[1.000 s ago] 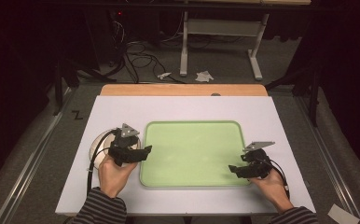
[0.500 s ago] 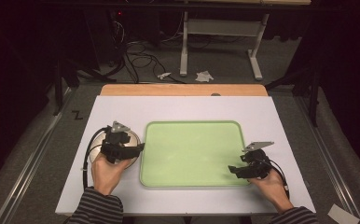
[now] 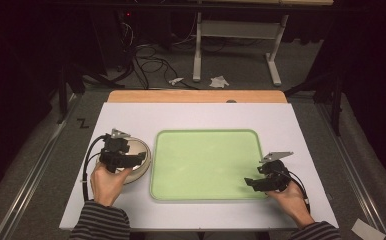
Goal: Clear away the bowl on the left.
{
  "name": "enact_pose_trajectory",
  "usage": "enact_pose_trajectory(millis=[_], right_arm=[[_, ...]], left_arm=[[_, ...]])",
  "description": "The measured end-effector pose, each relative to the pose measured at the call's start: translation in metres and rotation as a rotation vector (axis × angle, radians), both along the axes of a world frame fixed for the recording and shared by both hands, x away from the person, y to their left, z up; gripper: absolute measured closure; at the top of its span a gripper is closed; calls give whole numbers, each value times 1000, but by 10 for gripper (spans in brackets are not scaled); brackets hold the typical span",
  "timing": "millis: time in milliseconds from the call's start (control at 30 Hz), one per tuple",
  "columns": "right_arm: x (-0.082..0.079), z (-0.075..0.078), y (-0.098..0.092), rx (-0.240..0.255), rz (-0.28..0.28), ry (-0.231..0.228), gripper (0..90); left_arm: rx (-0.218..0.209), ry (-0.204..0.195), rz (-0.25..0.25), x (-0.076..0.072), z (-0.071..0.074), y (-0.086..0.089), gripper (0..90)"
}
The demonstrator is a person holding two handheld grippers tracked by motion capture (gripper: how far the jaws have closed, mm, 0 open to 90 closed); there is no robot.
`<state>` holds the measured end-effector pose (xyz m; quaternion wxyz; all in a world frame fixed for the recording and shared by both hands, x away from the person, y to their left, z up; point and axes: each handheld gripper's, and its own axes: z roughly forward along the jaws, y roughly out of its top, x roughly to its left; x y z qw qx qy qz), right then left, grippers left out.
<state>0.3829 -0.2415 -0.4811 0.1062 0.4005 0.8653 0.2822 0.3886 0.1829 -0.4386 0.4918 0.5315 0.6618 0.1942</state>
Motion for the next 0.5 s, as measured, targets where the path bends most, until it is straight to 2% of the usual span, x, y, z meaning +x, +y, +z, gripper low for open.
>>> enact_pose_trajectory(millis=[100,300,500], right_arm=[[0,0,1,-3,-2,-1,321],[-1,0,1,-2,-3,1,320],[-1,0,1,-3,6,-1,320]], left_arm=[[24,7,9,1,-3,3,328],[38,6,43,3,-5,9,319],[26,20,78,5,-7,19,307]])
